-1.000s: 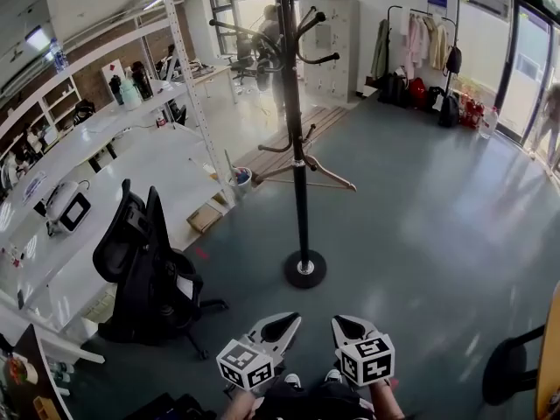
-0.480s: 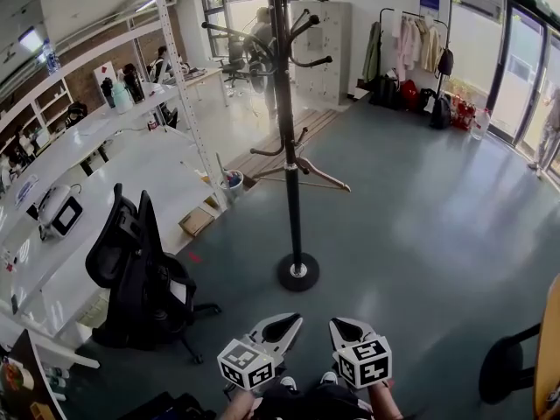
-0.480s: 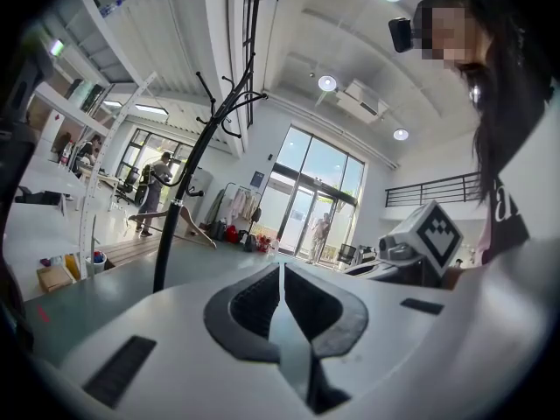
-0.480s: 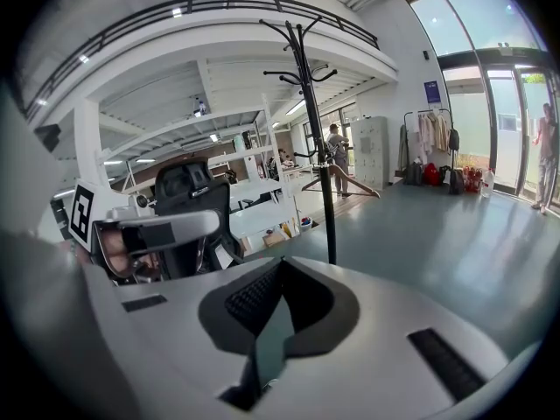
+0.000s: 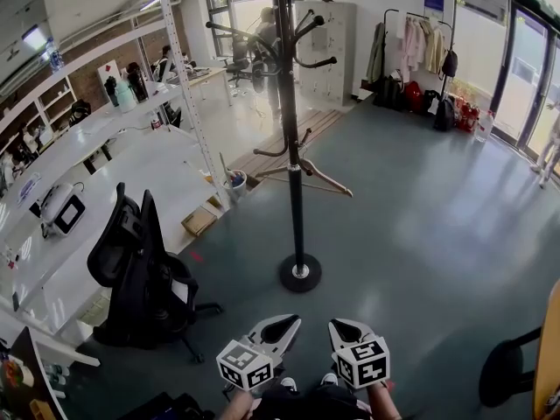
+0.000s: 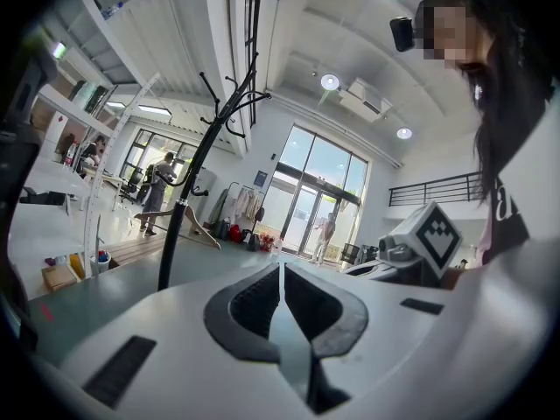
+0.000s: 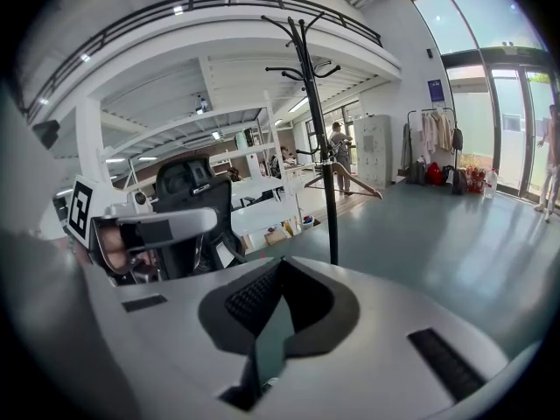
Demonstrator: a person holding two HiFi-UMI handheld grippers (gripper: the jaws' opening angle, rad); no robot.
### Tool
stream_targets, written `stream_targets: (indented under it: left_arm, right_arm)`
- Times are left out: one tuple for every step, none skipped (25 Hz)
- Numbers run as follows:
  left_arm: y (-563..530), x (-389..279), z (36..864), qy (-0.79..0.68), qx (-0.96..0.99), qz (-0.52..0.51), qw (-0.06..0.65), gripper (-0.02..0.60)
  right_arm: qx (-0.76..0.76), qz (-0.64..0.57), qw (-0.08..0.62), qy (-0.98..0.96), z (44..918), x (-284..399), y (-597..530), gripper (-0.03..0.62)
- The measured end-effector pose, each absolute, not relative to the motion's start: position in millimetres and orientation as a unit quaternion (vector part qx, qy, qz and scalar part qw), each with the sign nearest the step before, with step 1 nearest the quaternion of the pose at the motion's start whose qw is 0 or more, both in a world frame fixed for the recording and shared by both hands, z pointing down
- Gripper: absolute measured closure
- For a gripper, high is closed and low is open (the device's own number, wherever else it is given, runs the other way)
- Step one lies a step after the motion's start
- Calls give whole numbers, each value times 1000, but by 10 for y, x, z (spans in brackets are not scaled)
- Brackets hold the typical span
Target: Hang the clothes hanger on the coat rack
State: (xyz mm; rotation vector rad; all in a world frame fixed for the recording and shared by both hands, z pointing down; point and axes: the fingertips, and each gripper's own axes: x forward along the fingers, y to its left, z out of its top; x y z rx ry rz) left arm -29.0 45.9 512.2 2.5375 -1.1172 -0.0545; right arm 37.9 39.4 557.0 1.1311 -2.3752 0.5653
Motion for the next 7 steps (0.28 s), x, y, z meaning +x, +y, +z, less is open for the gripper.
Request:
stream_targets:
  left_arm:
    - [456, -290, 5122, -396, 900, -19, 183, 578]
    - [455, -286, 5120, -396, 900, -19, 183, 578]
    - [457, -280, 5118, -397, 899, -19, 183, 578]
    - [459, -274, 5116, -397, 899, -19, 183, 578]
    - [461, -267, 5114, -397, 899, -19, 182, 578]
    - [462, -262, 5113, -398, 899, -19, 182, 578]
    - [464, -256, 5112, -398, 899, -18, 182, 578]
  right_arm:
    - [409, 205, 223, -861, 5568, 376, 392, 583]
    - [408, 204, 223, -861, 5564, 377, 391, 583]
    - [408, 203, 223, -862, 5559, 383, 393, 583]
    - [408, 203, 224, -862, 5556, 391, 396, 583]
    - [407, 202, 224, -862, 5556, 400, 399, 583]
    - [407, 201, 224, -862, 5556, 409, 403, 583]
    - [407, 201, 225, -862, 5558, 417, 406, 583]
